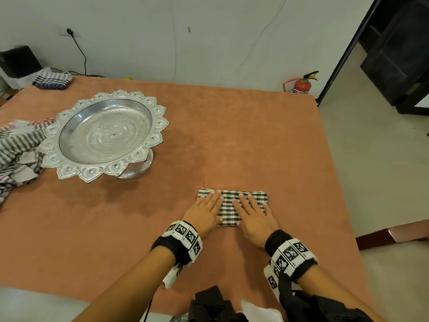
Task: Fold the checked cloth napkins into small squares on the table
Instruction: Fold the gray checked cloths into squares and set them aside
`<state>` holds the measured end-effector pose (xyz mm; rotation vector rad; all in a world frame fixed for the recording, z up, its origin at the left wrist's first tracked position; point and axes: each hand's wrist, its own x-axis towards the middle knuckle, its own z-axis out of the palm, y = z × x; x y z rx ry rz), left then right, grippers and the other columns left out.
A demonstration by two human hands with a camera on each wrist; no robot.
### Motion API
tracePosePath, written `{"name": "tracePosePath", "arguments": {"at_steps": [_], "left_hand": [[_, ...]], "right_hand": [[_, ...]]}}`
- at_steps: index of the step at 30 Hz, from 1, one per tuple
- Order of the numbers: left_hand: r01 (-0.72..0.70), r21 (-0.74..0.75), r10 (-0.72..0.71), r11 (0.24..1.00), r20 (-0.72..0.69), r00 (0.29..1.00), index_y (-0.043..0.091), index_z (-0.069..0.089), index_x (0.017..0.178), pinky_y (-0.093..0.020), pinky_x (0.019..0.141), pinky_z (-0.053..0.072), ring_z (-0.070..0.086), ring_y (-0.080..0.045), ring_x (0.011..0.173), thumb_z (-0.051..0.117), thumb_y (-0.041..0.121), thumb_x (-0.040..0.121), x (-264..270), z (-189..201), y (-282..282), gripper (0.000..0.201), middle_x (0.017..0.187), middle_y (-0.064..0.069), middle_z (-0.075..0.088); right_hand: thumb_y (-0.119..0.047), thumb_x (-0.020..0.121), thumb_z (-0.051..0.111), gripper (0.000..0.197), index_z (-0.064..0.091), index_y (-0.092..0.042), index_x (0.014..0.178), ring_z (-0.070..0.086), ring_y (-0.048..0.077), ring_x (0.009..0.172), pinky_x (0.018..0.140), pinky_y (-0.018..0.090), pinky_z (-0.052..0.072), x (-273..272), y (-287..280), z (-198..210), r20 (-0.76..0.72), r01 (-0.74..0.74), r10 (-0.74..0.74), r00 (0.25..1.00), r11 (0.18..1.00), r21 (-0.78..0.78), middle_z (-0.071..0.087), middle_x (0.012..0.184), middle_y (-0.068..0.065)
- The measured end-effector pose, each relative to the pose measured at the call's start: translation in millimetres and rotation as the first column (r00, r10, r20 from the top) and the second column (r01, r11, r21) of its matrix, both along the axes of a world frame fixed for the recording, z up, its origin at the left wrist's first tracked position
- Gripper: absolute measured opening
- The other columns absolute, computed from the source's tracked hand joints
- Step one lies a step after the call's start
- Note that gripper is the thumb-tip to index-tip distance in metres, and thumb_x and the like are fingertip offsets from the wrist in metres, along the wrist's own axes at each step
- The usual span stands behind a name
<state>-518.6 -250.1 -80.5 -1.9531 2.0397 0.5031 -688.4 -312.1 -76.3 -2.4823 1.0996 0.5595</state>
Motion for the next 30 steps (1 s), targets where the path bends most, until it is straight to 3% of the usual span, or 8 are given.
{"name": "tracePosePath", "arguments": {"at_steps": [8,13,16,18,22,24,28,30], "left_hand": [[-0.058,-0.038,0.062,0.998,0.107,0.992,0.011,-0.009,0.148,-0.043,0.116,-0.012,-0.015,-0.018,0.145,0.019,0.045,0.1,-16,2,-1,0.065,0.157,-0.004,-0.017],[-0.079,0.028,0.079,0.996,0.012,0.997,0.013,-0.01,0.148,-0.041,0.117,-0.009,-0.016,-0.02,0.145,0.019,0.044,0.1,-23,-6,-3,0.065,0.157,-0.003,-0.018],[-0.107,0.041,0.107,0.993,-0.014,0.994,0.015,-0.01,0.148,-0.041,0.118,-0.007,-0.016,-0.027,0.145,0.021,0.045,0.099,-23,-6,-4,0.065,0.157,-0.003,-0.017],[-0.132,0.055,0.135,0.99,-0.049,0.99,0.016,-0.009,0.149,-0.041,0.117,-0.008,-0.017,-0.027,0.144,0.019,0.045,0.099,-24,-5,-7,0.064,0.157,-0.002,-0.017],[-0.173,0.049,0.176,0.984,-0.074,0.982,0.019,-0.01,0.148,-0.04,0.117,-0.011,-0.02,-0.022,0.144,0.015,0.044,0.1,-25,-6,-8,0.061,0.156,0.002,-0.019],[-0.167,0.026,0.168,0.986,-0.053,0.984,0.019,-0.011,0.148,-0.04,0.117,-0.011,-0.02,-0.022,0.144,0.016,0.043,0.1,-26,-6,-6,0.06,0.156,0.002,-0.02],[-0.183,0.005,0.183,0.983,-0.046,0.982,0.024,-0.01,0.148,-0.043,0.117,-0.01,-0.019,-0.025,0.144,0.018,0.042,0.1,-29,-10,-5,0.059,0.157,0.001,-0.019],[-0.189,0.0,0.189,0.982,-0.043,0.981,0.027,-0.01,0.148,-0.044,0.117,-0.01,-0.018,-0.026,0.144,0.018,0.042,0.099,-30,-11,-5,0.058,0.157,0.001,-0.019]], "right_hand": [[-0.048,0.099,0.015,0.064,-0.01,-0.017,0.149,-0.02,0.022,0.144,0.114,0.052,-0.008,-16,-11,4,-0.054,0.229,-0.235,0.971,0.968,-0.099,-0.02,0.156,0.006],[-0.068,0.059,-0.038,0.1,-0.011,-0.03,0.148,-0.018,0.019,0.145,0.113,0.056,-0.006,-10,-1,-11,-0.031,0.089,-0.091,0.995,0.995,-0.042,-0.019,0.157,-0.002],[-0.058,0.091,0.006,0.068,-0.011,-0.025,0.149,-0.017,0.02,0.145,0.114,0.056,-0.003,-16,-10,-8,-0.039,0.258,-0.259,0.965,0.966,-0.016,-0.02,0.157,0.003],[-0.053,0.094,0.029,0.076,-0.009,-0.019,0.149,-0.01,0.024,0.146,0.115,0.054,0.003,-19,-16,1,-0.028,0.387,-0.386,0.922,0.922,0.005,-0.013,0.158,0.009],[-0.043,0.093,0.043,0.072,0.012,-0.009,0.148,0.023,0.027,0.14,0.112,0.043,0.026,-15,-19,8,0.223,0.519,-0.504,0.834,0.855,-0.009,0.024,0.154,0.009],[-0.041,0.09,0.051,0.063,0.033,-0.007,0.14,0.043,0.027,0.126,0.104,0.038,0.038,-12,-22,5,0.329,0.612,-0.609,0.722,0.784,0.108,0.045,0.14,0.01],[-0.024,0.084,0.066,0.034,0.058,-0.004,0.111,0.064,0.026,0.092,0.081,0.036,0.053,-8,-30,7,0.314,0.667,-0.876,0.367,0.483,0.568,0.067,0.105,0.01],[-0.011,0.086,0.063,0.012,0.063,-0.004,0.096,0.065,0.02,0.075,0.063,0.028,0.053,-5,-30,17,0.283,0.578,-0.908,0.308,0.415,0.703,0.068,0.089,0.01]]}}
